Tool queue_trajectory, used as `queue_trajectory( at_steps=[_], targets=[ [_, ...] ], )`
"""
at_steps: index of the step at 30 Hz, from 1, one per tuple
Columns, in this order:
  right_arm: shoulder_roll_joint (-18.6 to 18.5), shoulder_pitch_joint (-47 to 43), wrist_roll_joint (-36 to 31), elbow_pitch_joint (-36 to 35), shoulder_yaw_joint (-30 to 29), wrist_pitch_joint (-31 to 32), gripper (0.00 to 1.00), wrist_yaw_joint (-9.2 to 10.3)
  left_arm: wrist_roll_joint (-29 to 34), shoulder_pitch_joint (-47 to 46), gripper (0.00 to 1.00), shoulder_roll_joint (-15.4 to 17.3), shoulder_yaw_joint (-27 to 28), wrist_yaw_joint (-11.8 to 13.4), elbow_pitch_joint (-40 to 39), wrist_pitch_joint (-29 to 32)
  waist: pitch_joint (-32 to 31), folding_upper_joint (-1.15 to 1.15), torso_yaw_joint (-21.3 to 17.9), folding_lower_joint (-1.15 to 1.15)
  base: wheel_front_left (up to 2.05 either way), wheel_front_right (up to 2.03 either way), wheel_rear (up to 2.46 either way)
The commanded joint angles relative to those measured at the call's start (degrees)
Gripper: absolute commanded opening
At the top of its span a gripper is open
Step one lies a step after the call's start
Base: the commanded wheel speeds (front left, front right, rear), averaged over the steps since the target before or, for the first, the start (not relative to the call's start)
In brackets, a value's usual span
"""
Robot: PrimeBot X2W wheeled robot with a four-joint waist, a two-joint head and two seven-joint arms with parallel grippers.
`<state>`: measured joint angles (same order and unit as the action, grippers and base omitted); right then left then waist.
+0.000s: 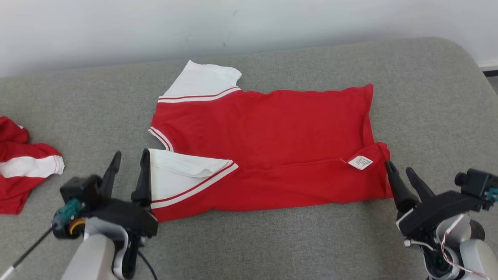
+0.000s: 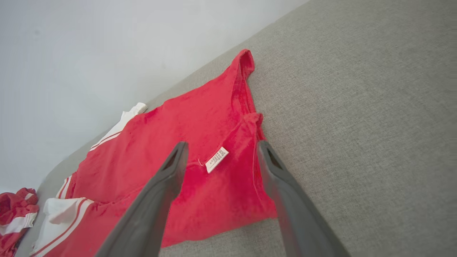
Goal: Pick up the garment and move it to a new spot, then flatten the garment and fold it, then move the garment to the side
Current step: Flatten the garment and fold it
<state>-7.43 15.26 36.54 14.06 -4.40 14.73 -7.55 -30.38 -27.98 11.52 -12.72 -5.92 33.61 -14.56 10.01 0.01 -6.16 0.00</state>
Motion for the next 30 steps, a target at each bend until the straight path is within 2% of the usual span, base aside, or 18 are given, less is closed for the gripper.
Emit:
queue_trajectory(
  at_steps=[1, 6, 12, 20, 28, 29, 30],
  targets=[
    [-0.9, -1.2, -0.7, -0.2, 0.5, -1.0, 1.0, 0.14, 0.7, 2.2, 1.0, 0.0, 0.2, 0.3, -0.6, -0.4, -0.7, -0.01, 0.4, 0.0, 0.0, 0.0, 0.0],
    [-3.6, -3.9, -3.1, 0.5, 2.5, -4.2, 1.0, 0.14, 2.3, 7.9, 1.0, 0.7, -0.7, 0.3, -2.5, -0.6, -1.4, -0.01, 1.0, 0.0, 0.0, 0.0, 0.0],
    [-5.3, -4.0, -4.8, 3.4, 4.9, -7.6, 1.0, 0.14, 3.3, 12.4, 1.0, -0.1, -2.3, 1.1, -3.6, -0.7, -1.1, -0.01, 1.7, 0.0, 0.0, 0.0, 0.0],
    [-7.6, -0.3, -6.9, 10.6, 8.2, -11.7, 1.0, 0.14, 4.4, 11.5, 1.0, -0.6, -4.2, 1.7, -0.7, 0.0, 0.7, -0.01, 2.1, 0.0, 0.0, 0.0, 0.0],
    [-8.0, 3.9, -7.3, 20.6, 11.8, -15.5, 1.0, 0.14, 3.8, 8.9, 1.0, -1.2, -4.5, 1.2, 2.7, -0.2, 2.1, -0.01, 2.4, 0.0, 0.0, 0.0, 0.0],
    [-8.1, 4.4, -6.9, 21.6, 12.0, -15.9, 0.47, 0.14, 3.5, 8.6, 1.0, -1.4, -4.4, 1.0, 3.3, -0.3, 2.1, -0.01, 2.5, 0.0, 0.0, 0.0, 0.0],
    [-8.2, 4.8, -6.5, 22.5, 12.3, -16.6, 0.04, 0.14, 3.2, 8.2, 0.72, -1.5, -4.4, 1.0, 4.0, -0.3, 2.1, -0.01, 2.6, 0.0, 0.0, 0.0, 0.0]
  ],
)
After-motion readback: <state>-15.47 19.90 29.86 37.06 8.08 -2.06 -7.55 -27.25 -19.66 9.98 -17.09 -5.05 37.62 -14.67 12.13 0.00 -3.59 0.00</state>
